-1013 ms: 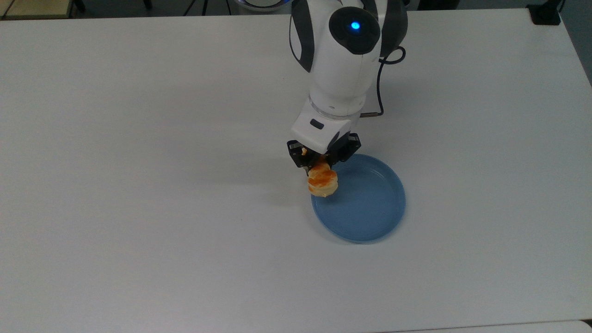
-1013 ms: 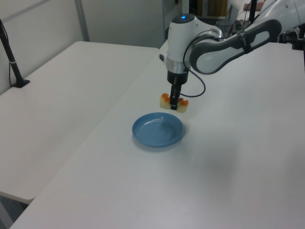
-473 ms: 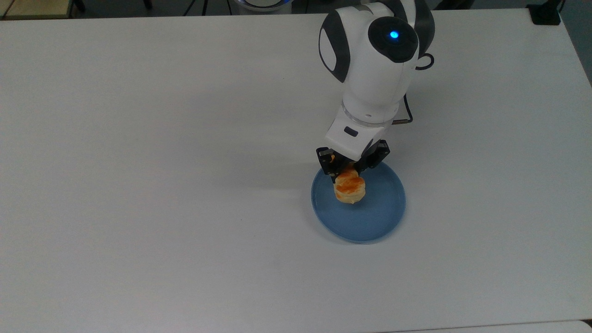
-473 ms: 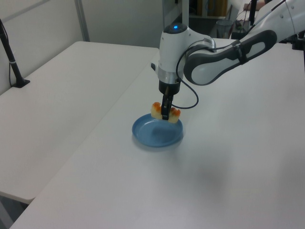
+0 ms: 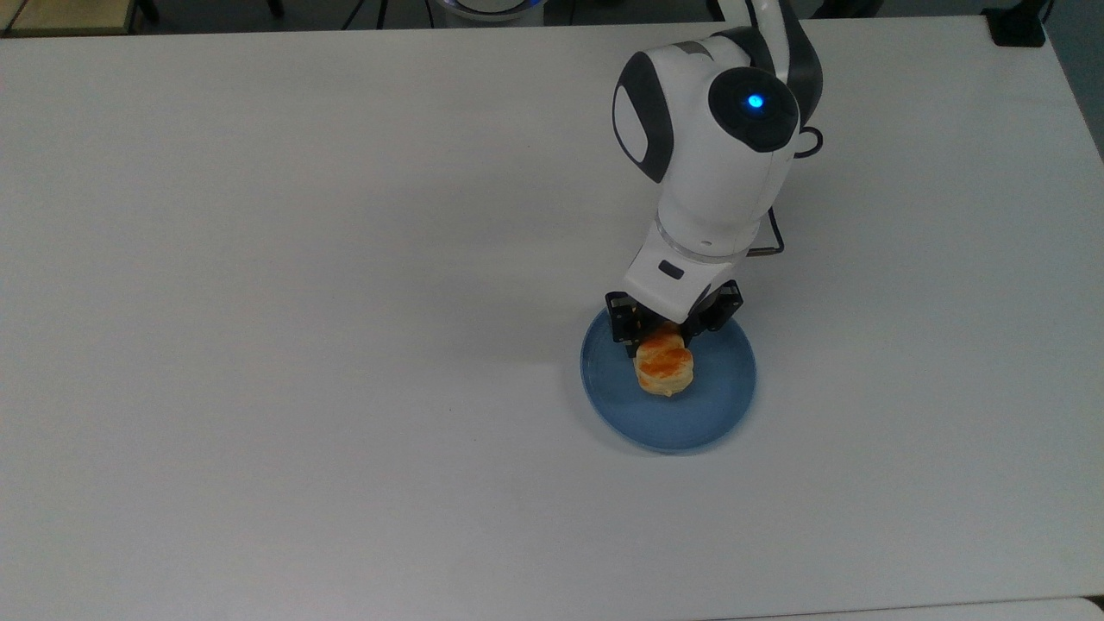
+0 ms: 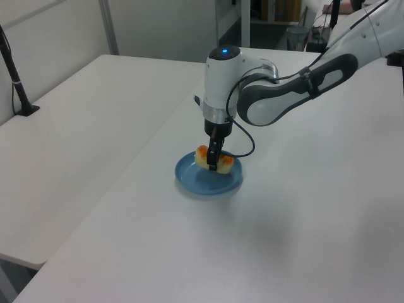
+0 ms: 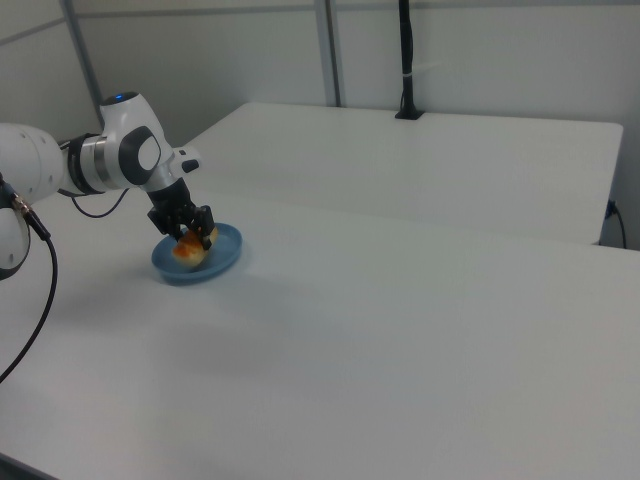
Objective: Put the bread on a plate
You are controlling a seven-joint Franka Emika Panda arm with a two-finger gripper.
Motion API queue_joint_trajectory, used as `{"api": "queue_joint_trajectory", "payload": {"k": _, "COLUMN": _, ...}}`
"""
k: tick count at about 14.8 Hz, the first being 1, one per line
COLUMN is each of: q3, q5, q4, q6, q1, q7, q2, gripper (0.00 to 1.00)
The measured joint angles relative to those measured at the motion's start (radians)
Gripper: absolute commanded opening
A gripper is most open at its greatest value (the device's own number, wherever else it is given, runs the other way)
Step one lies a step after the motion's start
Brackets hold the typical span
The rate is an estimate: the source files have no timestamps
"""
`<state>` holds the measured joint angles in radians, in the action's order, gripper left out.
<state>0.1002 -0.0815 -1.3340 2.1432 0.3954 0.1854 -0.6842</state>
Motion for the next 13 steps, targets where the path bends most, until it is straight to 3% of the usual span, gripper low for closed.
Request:
{"api": "queue_joint_trajectory", "payload": {"k": 8, "q3": 0.002, "q5": -0.002, "q4": 0.036, "q6": -0.002, "q1": -0.005, "q7": 0.037, "q2": 0.0, "gripper": 1.0}}
{"api": "queue_joint_trajectory", "payload": {"k": 13, "q3": 0.0, "q5": -0.003, "q4": 0.04, "q6": -0.184, "q1": -0.044, "q7": 0.031, "q2": 0.112, "gripper": 1.0}}
